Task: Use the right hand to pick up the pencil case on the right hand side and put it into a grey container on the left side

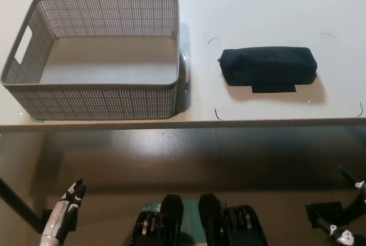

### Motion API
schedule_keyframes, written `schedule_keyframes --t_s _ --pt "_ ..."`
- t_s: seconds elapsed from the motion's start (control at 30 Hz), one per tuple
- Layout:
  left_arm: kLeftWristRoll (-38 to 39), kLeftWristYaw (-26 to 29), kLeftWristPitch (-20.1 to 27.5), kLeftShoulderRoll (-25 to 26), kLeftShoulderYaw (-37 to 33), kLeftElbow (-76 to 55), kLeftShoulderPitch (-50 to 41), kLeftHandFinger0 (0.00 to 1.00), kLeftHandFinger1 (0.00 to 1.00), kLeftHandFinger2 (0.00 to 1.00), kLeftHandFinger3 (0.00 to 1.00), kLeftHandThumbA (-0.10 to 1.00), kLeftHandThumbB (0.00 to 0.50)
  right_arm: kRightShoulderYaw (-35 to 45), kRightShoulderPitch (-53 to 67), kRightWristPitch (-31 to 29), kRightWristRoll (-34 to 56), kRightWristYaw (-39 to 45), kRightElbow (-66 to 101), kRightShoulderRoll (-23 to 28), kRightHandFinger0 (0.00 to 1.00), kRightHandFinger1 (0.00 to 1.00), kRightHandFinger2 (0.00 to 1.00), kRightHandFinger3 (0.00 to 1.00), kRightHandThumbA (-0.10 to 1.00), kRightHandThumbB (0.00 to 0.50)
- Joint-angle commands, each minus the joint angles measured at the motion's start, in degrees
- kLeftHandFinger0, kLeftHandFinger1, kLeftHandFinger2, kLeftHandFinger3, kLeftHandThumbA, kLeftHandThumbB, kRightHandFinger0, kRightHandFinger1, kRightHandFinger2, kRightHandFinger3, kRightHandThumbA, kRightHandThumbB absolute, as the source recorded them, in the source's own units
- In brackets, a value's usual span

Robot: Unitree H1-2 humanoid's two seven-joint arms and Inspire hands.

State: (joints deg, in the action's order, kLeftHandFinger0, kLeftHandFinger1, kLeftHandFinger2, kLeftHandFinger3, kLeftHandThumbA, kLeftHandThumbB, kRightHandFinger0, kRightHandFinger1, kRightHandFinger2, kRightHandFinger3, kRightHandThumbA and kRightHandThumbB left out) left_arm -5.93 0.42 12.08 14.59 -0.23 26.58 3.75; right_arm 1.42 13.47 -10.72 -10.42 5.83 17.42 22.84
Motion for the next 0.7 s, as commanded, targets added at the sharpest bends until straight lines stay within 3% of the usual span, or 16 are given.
schedule_keyframes --t_s 0.0,0.1,0.33,0.5,0.67 --pt "-2.7 -0.1 5.9 3.8 -0.2 -2.1 2.7 1.0 1.0 1.0 1.0 1.0 0.5 9.4 1.3 3.0 -6.4 0.1 21.6 5.0 1.0 1.0 1.0 1.0 0.86 0.494" --pt "-2.3 -0.4 6.1 4.1 0.0 -2.1 2.5 1.0 1.0 1.0 1.0 1.0 0.5 10.2 -0.8 3.8 -4.6 0.6 22.6 5.6 1.0 1.0 1.0 1.0 0.81 0.487" --pt "-2.7 -0.5 4.9 4.3 -0.1 -3.3 1.4 1.0 1.0 1.0 1.0 1.0 0.5 10.1 -13.9 10.4 0.0 4.1 22.9 10.5 1.0 1.0 1.0 1.0 0.86 0.488" --pt "-3.4 -0.4 4.2 4.6 -0.2 -4.3 0.2 1.0 1.0 1.0 1.0 1.0 0.5 7.0 -24.9 18.8 -0.8 8.1 22.7 13.1 1.0 1.0 1.0 1.0 0.88 0.493" --pt "-3.2 -0.6 3.8 4.5 0.0 -4.6 0.0 1.0 1.0 1.0 1.0 1.0 0.5 2.4 -38.9 25.7 -1.5 12.5 18.5 14.1 1.0 1.0 1.0 1.0 0.72 0.478"
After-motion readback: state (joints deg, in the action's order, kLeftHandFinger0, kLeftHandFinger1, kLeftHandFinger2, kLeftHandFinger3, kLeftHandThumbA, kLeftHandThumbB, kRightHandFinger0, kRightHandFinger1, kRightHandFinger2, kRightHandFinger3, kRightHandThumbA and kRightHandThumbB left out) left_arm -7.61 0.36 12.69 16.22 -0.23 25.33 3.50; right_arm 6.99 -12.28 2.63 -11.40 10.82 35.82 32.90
